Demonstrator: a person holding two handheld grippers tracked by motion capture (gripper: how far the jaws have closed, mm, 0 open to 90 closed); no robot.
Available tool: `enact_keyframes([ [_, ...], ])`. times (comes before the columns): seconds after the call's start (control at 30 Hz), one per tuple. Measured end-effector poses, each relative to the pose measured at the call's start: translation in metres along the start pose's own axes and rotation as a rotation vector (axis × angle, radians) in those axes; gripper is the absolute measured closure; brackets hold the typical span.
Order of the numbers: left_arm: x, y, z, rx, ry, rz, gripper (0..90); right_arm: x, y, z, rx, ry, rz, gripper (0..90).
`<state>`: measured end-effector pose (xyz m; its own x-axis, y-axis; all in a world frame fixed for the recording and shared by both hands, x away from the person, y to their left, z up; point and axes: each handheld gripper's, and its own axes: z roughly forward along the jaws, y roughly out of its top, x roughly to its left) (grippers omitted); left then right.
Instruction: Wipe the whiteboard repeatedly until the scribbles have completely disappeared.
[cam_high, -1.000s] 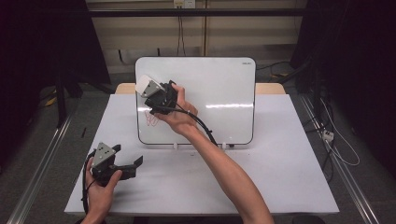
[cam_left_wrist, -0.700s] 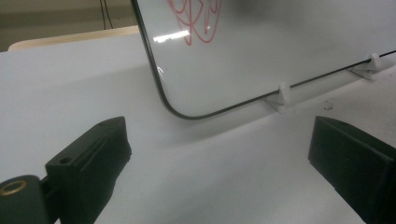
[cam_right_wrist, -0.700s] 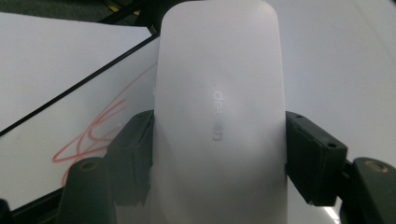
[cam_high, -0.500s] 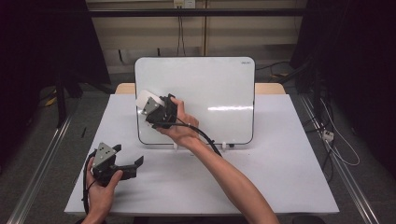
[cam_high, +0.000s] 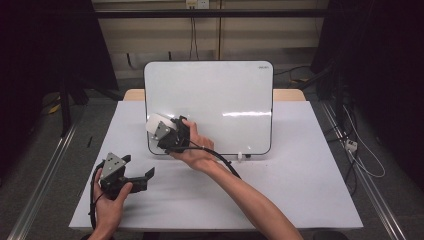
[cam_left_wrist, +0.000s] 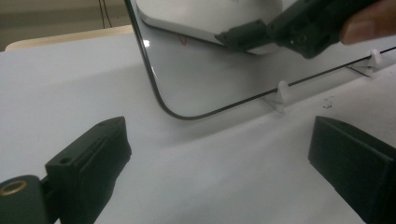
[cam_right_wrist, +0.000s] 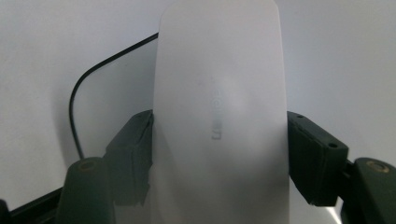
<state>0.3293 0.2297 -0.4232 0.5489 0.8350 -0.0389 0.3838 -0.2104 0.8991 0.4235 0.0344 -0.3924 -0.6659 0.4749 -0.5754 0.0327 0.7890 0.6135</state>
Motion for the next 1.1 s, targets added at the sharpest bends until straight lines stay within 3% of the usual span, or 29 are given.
enact_keyframes([
  [0.23, -0.001, 0.000, 0.001, 0.004, 0.000, 0.004, 5.1, 0.015, -0.010, -0.002, 0.005, 0.028, -0.015, 30.6],
  [0.53, -0.001, 0.000, 0.002, 0.008, -0.002, 0.006, 5.1, 0.021, -0.016, -0.004, 0.018, 0.064, -0.102, 30.6],
  [0.8, 0.001, 0.000, 0.001, 0.005, 0.001, 0.003, 5.1, 0.019, -0.015, -0.006, 0.026, 0.057, -0.070, 30.7],
  [0.9, 0.001, 0.000, 0.000, 0.007, 0.003, 0.008, 5.1, 0.011, -0.016, -0.008, 0.023, 0.038, -0.020, 30.7],
  [1.1, 0.000, 0.000, 0.002, 0.006, 0.000, 0.007, 5.1, -0.012, -0.019, -0.015, 0.011, -0.005, 0.034, 30.9],
])
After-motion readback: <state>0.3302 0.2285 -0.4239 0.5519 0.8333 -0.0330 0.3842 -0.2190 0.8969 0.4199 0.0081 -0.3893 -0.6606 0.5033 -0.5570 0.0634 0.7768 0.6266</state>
